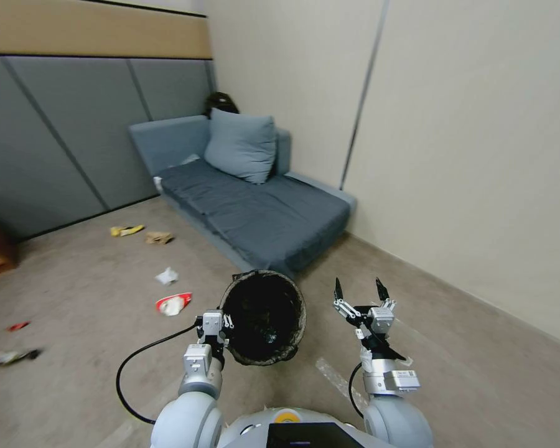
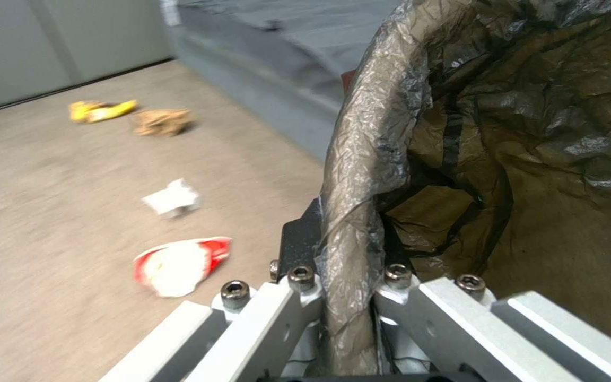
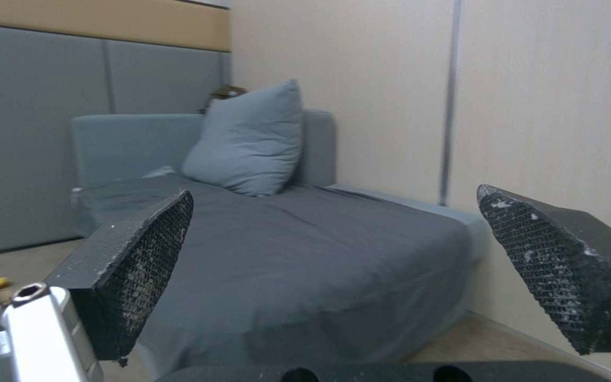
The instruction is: Pick up the trash bin, then pick up the garbage from the floor and place it into the trash bin.
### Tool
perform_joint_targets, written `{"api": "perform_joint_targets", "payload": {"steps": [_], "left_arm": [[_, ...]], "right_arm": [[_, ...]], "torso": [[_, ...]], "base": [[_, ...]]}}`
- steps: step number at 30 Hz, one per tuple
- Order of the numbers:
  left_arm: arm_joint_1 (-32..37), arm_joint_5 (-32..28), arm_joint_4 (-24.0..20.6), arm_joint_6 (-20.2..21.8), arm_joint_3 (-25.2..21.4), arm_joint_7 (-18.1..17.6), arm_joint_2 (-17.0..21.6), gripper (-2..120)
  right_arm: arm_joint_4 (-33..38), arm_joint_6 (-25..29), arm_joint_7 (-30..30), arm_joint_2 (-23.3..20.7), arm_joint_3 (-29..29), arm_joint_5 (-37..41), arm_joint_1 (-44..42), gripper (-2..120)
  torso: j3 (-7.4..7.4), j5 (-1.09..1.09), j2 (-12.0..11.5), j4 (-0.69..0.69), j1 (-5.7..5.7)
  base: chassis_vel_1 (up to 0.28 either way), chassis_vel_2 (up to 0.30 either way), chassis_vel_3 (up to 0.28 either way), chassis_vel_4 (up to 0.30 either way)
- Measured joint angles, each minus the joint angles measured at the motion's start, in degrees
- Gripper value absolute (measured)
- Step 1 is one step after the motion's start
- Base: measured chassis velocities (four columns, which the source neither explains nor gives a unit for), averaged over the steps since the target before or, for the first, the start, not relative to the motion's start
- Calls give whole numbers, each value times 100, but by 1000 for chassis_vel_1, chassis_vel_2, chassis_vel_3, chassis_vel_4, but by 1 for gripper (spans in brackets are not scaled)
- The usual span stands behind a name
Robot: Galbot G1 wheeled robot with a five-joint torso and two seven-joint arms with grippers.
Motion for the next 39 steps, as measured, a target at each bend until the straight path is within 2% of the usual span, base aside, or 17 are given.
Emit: {"api": "perform_joint_targets", "payload": {"steps": [39], "left_arm": [[-52, 17, 57, -87, 12, 58, 24, 0]], "right_arm": [[-33, 22, -117, 0, 61, -53, 19, 100]], "torso": [[0, 0, 0, 0, 1]], "base": [[128, 127, 125, 126]]}}
